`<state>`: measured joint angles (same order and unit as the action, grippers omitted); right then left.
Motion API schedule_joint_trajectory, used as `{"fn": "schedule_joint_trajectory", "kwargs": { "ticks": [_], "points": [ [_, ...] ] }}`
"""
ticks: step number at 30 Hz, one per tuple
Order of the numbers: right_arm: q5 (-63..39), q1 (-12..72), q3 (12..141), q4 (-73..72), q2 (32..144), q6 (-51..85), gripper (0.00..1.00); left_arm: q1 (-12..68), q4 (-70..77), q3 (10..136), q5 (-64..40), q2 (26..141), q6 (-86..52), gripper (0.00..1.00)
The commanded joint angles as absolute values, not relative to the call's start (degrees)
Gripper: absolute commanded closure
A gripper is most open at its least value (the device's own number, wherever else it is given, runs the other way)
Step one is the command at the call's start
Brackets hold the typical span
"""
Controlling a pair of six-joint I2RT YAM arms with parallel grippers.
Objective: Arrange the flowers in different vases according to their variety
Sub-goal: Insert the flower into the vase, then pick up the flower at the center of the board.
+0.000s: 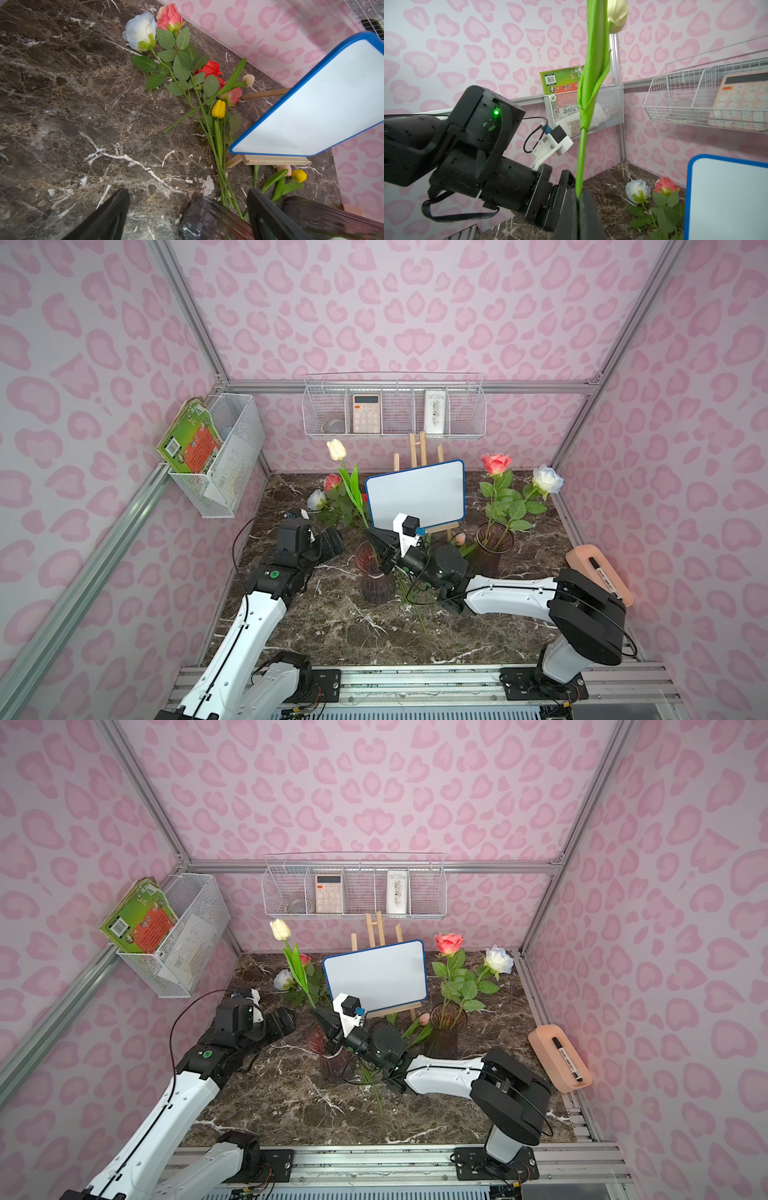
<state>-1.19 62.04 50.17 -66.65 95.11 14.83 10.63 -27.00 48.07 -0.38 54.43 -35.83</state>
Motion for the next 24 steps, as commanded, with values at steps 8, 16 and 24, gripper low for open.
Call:
{"fn": "schedule_joint_trajectory", "kwargs": {
  "ticks": [8,16,24],
  "points": [
    [-0.08,62.70,44.67,-66.86,88.23,17.06,0.63,10.57,-27.66,47.87,-1.91,53.06,-35.51,0.08],
    [0.61,62.58,43.54,-42.69,74.88,20.51,0.50,10.85,-34.67,50.04,-9.46,48.92,-34.61,0.09],
    [5.22,59.17,35.09,-22.48,57.52,25.03,0.41,20.74,-39.81,57.10,-7.91,45.72,-29.55,0.11]
  ]
}}
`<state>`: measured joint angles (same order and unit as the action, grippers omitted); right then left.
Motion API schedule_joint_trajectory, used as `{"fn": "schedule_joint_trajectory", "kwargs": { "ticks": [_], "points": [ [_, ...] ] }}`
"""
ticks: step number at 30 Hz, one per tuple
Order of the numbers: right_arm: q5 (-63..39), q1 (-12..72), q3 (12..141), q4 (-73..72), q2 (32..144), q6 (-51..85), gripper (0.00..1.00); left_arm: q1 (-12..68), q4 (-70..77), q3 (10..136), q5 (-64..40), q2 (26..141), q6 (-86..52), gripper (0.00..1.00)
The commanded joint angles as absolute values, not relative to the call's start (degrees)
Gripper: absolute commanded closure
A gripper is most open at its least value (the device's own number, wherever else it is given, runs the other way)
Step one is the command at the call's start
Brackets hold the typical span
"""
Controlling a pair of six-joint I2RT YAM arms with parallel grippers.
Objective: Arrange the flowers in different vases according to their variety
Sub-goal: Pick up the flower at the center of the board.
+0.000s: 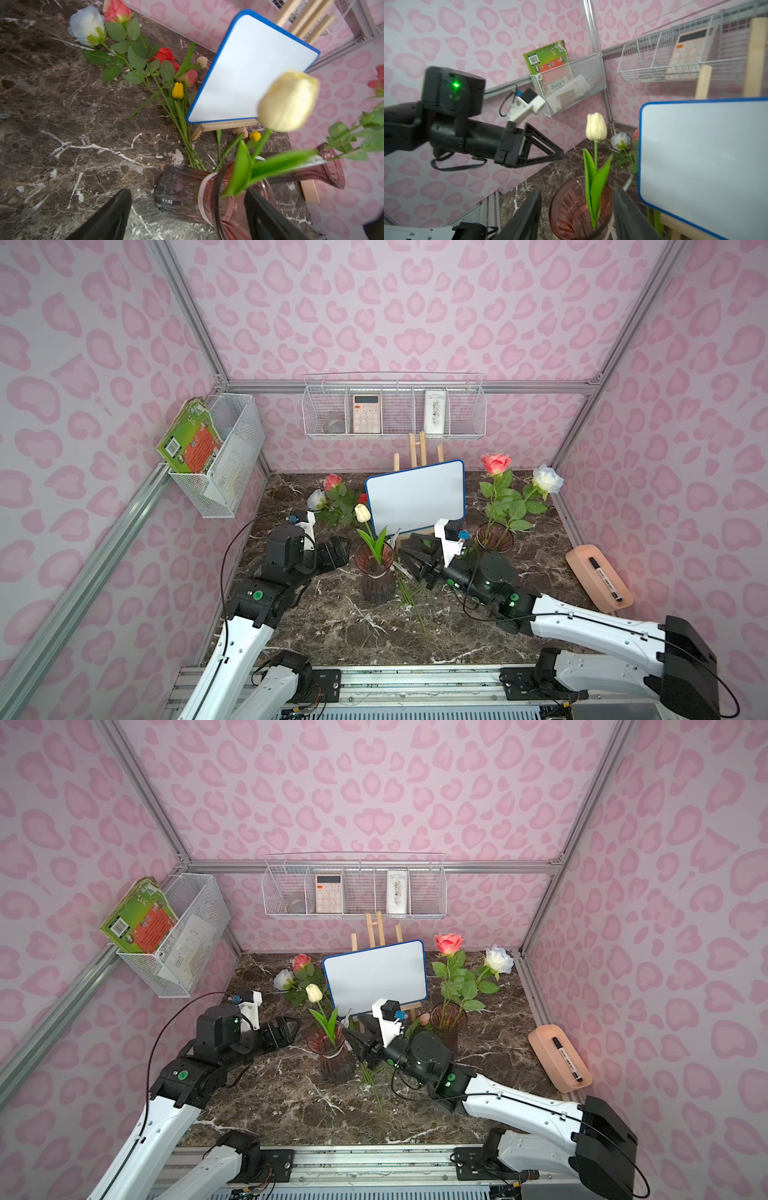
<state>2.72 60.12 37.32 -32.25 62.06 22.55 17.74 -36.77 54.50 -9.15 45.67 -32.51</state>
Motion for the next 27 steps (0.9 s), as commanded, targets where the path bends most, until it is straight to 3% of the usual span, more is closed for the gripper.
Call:
{"fn": "schedule_joint_trajectory", "kwargs": {
  "ticks": [1,8,14,21,27],
  "points": [
    [5.86,58.47,33.47,-20.93,54.59,25.56,0.39,23.29,-40.84,58.84,-6.30,46.00,-28.84,0.11],
    [8.35,50.94,26.70,-8.55,34.19,28.95,0.31,40.52,-44.46,70.32,1.24,52.89,-25.18,0.16],
    [13.17,43.92,25.04,5.32,20.13,29.83,0.24,57.14,-48.73,81.07,9.07,68.14,-21.74,0.17],
    [14.32,39.34,23.94,12.30,14.85,29.46,0.22,61.65,-51.48,87.27,6.08,84.15,-19.97,0.18],
    [14.20,39.34,23.08,11.39,14.77,29.17,0.22,61.79,-51.59,91.21,0.56,96.16,-18.57,0.33]
  ]
}}
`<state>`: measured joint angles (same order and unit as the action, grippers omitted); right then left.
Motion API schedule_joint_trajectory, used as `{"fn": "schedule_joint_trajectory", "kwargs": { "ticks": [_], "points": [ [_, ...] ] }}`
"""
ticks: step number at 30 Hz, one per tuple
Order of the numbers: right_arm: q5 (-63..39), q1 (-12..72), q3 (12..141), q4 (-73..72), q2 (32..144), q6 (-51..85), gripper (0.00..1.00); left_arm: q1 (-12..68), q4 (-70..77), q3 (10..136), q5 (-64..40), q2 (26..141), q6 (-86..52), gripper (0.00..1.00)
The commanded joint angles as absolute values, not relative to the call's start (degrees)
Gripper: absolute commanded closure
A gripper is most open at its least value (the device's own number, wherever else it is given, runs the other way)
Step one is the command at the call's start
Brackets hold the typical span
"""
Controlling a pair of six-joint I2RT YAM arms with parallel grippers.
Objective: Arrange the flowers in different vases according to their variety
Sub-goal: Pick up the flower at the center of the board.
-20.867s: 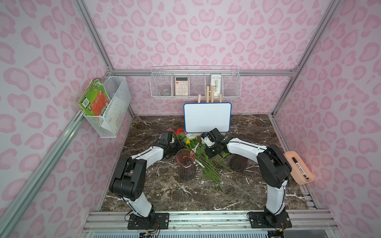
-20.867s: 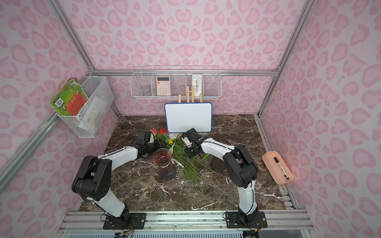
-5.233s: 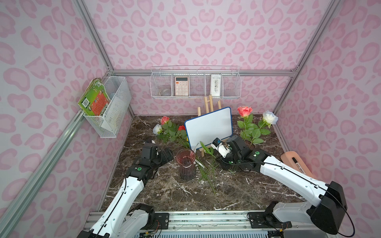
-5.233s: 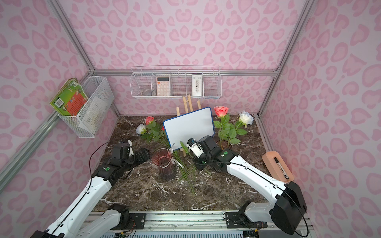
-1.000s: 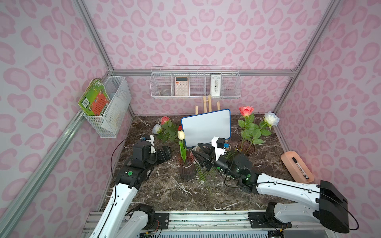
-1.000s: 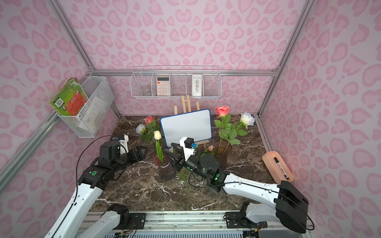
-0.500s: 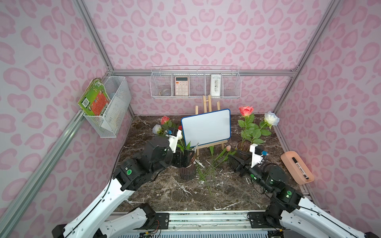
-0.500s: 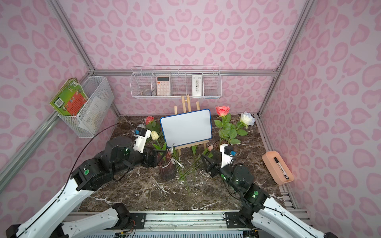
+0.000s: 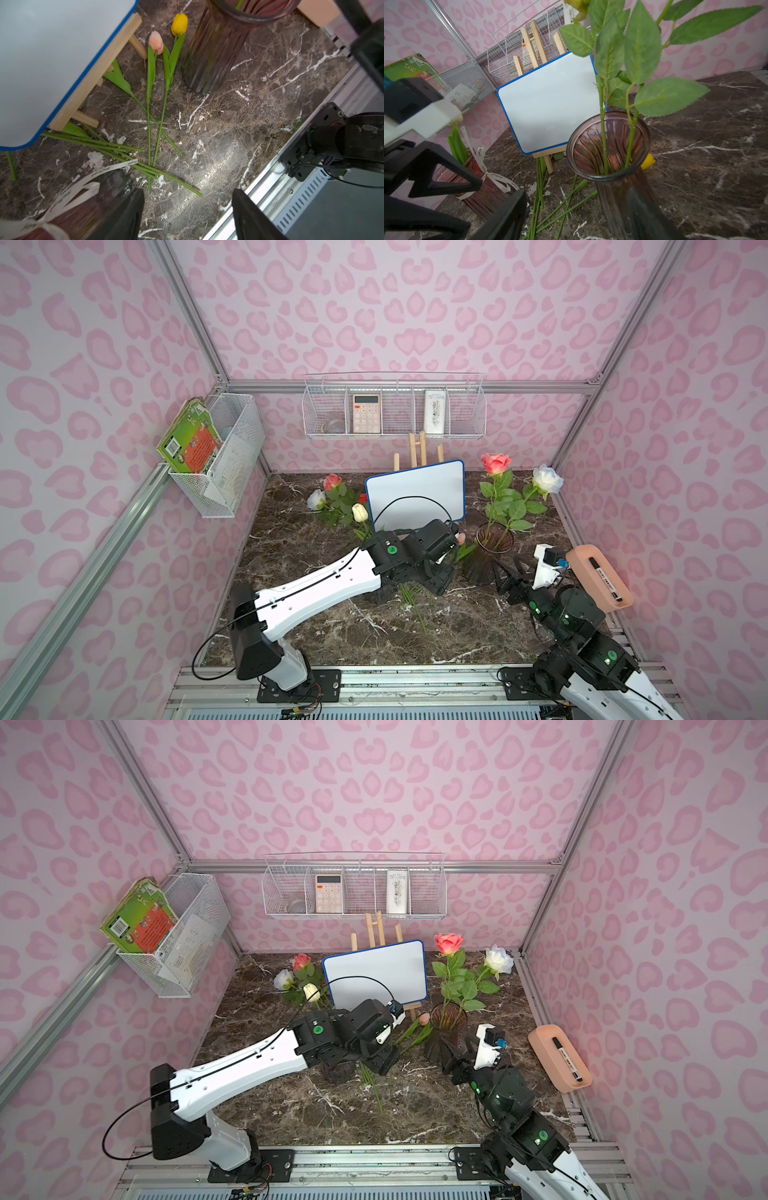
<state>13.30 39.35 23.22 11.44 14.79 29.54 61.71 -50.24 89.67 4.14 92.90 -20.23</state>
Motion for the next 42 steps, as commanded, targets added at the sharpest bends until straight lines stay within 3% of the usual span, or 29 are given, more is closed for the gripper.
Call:
{"fn": "schedule_joint_trajectory", "kwargs": {
  "ticks": [1,8,21,33,42],
  "points": [
    [13.95,39.24,23.03,11.19,14.70,29.14,0.22,61.78,-51.64,92.01,0.23,98.33,-18.38,0.35],
    [14.24,39.26,22.87,11.12,13.40,29.01,0.21,61.32,-55.97,100.81,2.46,113.02,-17.86,0.51],
    [13.87,39.22,22.76,10.85,13.75,28.60,0.19,55.82,-53.98,105.65,0.57,124.65,-14.86,0.52],
    [13.33,39.22,22.96,10.99,14.64,28.81,0.19,54.50,-51.33,106.62,0.93,131.40,-14.24,0.60],
    [12.48,39.25,23.03,10.81,15.64,28.74,0.19,54.41,-50.26,106.27,1.49,133.05,-13.89,0.83]
  ]
}}
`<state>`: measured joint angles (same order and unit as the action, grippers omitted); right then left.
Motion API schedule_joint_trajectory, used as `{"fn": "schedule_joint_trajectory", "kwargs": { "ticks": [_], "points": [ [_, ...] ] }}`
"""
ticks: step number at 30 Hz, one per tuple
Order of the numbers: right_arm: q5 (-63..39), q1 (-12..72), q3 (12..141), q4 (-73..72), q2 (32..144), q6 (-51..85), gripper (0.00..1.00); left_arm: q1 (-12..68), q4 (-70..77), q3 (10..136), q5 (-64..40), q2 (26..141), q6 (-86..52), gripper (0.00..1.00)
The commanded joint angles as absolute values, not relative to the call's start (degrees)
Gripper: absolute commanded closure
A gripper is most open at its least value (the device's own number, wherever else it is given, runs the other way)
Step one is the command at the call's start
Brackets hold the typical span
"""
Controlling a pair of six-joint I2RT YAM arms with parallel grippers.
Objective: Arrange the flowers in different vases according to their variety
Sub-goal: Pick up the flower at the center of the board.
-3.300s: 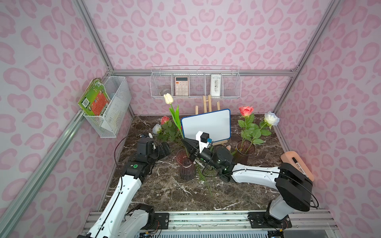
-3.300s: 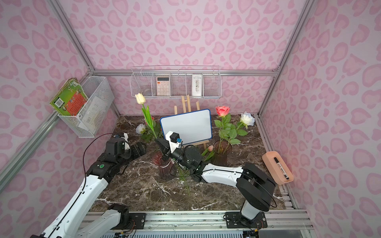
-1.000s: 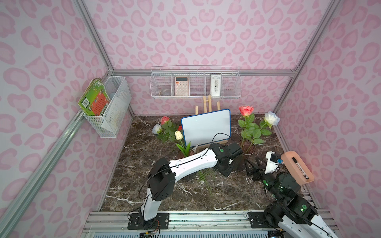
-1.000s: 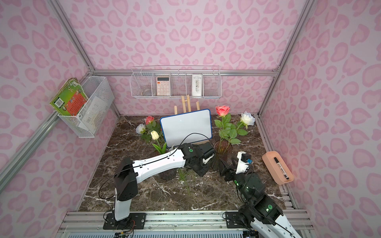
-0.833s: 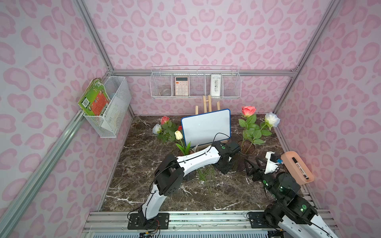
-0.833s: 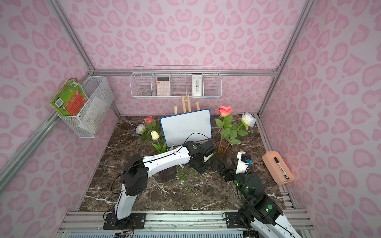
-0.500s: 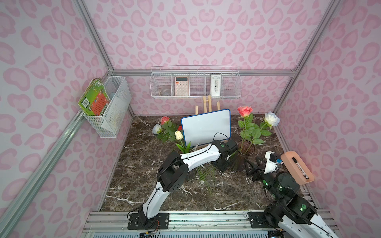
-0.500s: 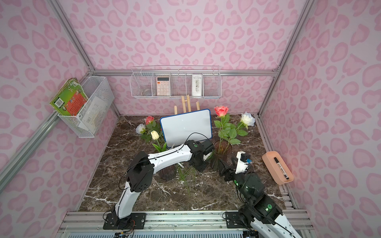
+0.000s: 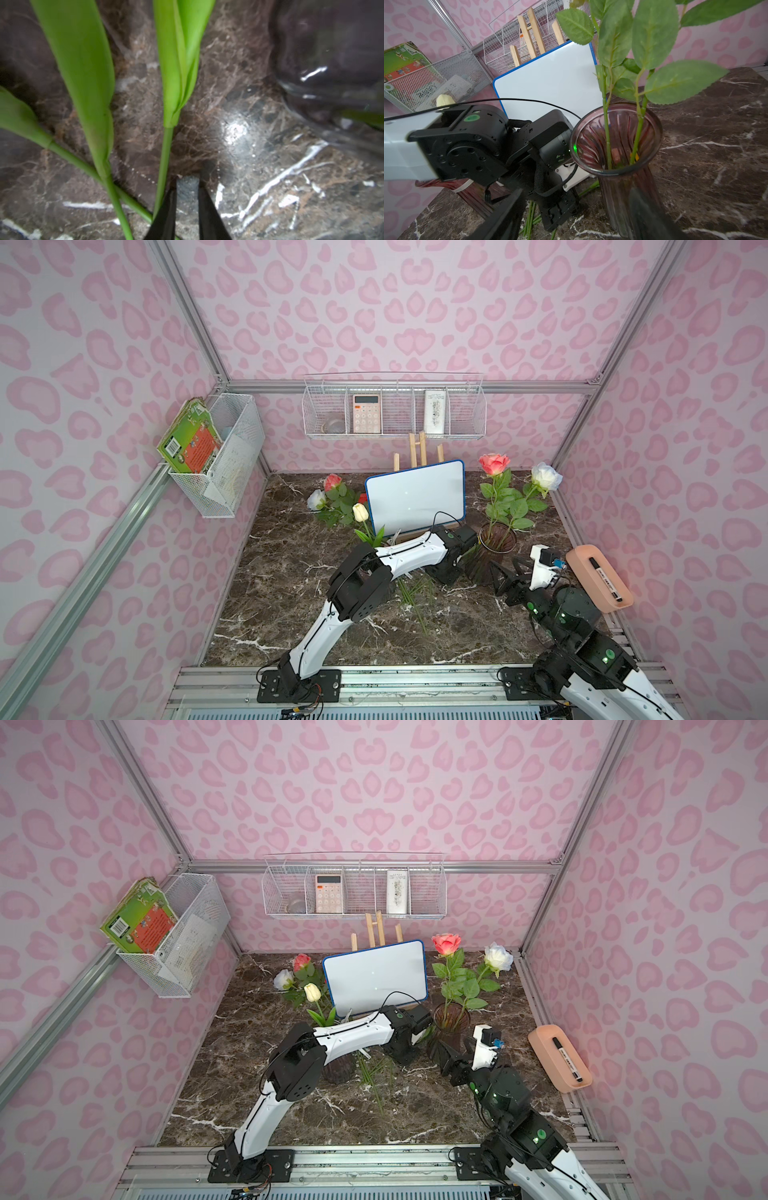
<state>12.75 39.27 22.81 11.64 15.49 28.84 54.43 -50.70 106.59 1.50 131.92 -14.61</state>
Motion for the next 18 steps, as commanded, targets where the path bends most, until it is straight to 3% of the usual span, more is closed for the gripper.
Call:
{"fn": "schedule_joint_trajectory", "kwargs": {
  "ticks": [1,6,14,18],
  "points": [
    [12.48,39.20,23.10,10.84,15.75,28.74,0.19,54.40,-50.27,106.27,1.99,132.96,-13.89,0.85],
    [11.65,39.20,23.10,10.74,16.48,28.61,0.19,54.49,-50.36,104.83,2.63,130.06,-14.06,0.82],
    [11.12,39.20,23.06,10.32,17.36,28.39,0.19,54.69,-49.99,104.09,3.65,124.69,-13.16,0.57],
    [10.82,39.20,23.03,10.26,17.50,28.29,0.19,53.80,-51.90,107.39,3.40,128.77,-12.36,0.55]
  ]
}}
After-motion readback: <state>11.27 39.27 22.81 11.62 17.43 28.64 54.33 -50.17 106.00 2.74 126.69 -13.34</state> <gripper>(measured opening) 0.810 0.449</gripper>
